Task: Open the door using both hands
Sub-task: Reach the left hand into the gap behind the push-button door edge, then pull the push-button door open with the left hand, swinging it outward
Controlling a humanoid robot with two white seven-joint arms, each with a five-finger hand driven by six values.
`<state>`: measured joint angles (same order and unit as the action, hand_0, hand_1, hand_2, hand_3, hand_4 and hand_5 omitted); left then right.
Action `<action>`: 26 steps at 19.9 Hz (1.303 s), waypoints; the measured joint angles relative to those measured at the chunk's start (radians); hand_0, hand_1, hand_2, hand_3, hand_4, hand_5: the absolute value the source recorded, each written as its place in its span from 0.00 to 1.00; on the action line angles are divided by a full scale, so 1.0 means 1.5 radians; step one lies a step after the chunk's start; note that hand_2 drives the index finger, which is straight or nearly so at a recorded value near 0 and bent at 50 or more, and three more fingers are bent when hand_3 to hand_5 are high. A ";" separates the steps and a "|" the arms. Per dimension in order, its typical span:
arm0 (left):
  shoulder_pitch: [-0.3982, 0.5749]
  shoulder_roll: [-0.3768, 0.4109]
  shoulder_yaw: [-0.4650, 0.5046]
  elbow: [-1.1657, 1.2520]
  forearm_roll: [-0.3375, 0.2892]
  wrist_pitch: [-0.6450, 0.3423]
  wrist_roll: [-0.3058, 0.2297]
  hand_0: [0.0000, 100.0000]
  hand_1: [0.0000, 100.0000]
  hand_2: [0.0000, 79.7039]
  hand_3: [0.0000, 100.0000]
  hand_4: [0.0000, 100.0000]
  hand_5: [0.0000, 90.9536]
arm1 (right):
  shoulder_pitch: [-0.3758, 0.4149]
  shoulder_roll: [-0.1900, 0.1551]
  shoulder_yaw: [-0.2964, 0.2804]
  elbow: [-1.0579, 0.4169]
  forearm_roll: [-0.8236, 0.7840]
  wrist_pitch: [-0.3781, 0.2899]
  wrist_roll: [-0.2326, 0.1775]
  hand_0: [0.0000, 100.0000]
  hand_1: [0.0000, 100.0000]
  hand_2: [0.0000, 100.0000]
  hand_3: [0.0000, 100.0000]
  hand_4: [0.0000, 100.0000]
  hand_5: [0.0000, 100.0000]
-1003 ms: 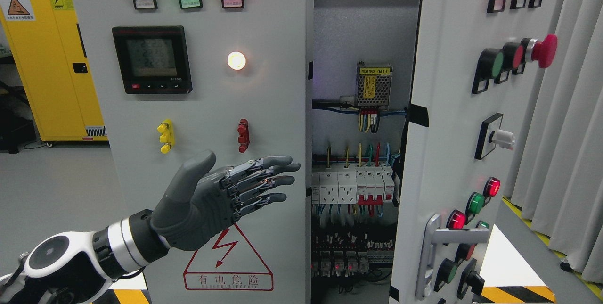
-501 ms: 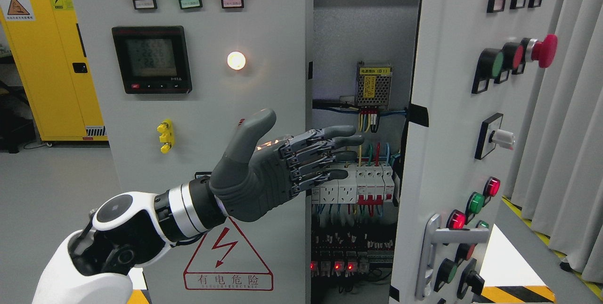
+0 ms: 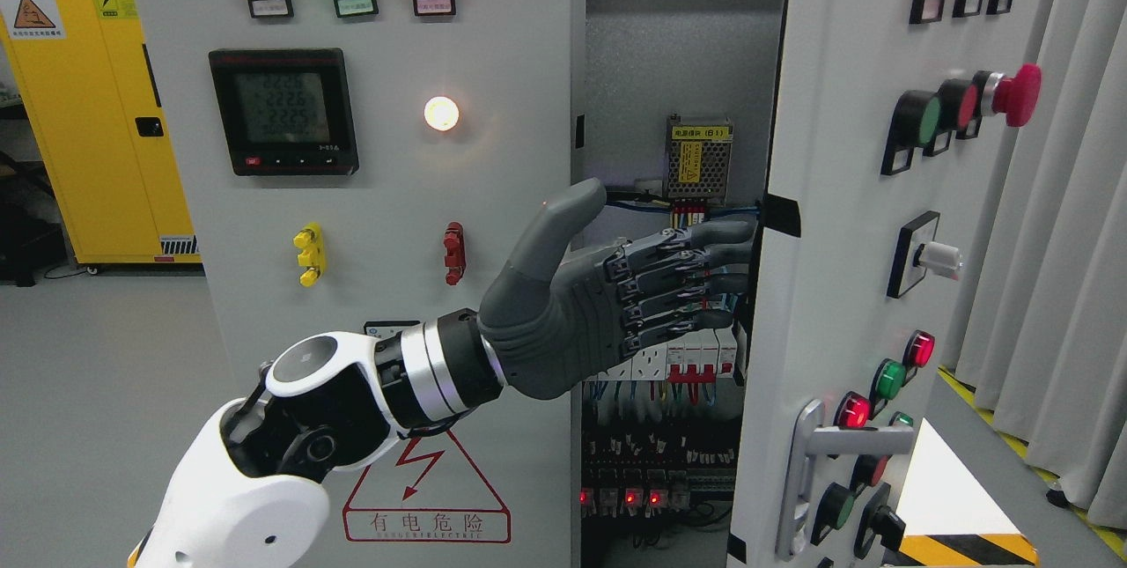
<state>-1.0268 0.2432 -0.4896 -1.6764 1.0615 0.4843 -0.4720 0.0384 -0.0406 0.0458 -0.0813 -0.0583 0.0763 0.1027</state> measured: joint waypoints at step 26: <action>-0.055 -0.159 -0.099 0.110 0.022 -0.006 0.028 0.00 0.00 0.00 0.02 0.00 0.00 | 0.000 0.000 0.000 0.000 0.000 0.000 0.000 0.22 0.01 0.00 0.00 0.00 0.00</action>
<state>-1.1091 0.0041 -0.6386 -1.5107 1.0951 0.4751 -0.4300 0.0389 -0.0403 0.0459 -0.0813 -0.0583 0.0757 0.1027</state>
